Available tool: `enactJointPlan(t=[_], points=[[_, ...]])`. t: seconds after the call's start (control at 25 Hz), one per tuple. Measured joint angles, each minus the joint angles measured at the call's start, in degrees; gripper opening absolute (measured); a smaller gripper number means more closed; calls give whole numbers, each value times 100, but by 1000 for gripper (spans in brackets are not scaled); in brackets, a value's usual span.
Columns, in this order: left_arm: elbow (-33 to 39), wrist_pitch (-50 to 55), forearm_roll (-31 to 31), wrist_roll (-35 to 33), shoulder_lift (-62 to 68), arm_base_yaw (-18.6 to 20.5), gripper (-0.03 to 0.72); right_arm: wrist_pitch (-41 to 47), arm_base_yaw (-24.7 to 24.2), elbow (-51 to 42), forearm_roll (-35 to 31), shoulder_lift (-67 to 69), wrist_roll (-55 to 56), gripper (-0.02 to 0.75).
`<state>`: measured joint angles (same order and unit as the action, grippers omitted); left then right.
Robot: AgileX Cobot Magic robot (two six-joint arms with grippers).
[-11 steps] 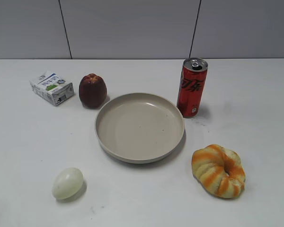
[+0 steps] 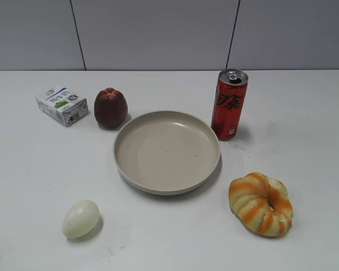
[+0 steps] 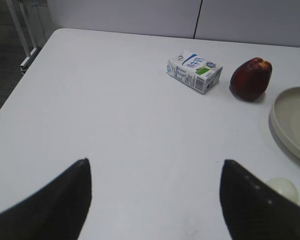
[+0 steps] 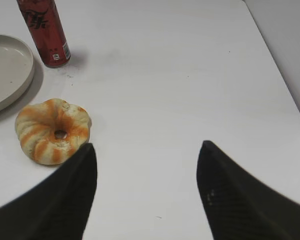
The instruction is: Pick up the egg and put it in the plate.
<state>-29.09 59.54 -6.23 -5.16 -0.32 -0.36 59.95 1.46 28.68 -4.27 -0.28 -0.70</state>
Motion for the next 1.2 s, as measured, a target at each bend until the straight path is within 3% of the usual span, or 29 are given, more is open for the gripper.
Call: enactJointPlan(t=[0.52, 0.72, 0.88, 1.2], points=[[-17, -93, 19, -7, 150, 0, 591, 0, 0, 0, 0, 0, 0, 479], [-111, -589, -473, -559, 992, -46, 591, 0, 0, 0, 0, 0, 0, 479], [-117, -1230, -840, -763, 1692, -433, 591, 0, 0, 0, 0, 0, 0, 479], [-138, -1713, -899, -1229, 3303, -1596, 587, 0, 0, 0, 0, 0, 0, 479]])
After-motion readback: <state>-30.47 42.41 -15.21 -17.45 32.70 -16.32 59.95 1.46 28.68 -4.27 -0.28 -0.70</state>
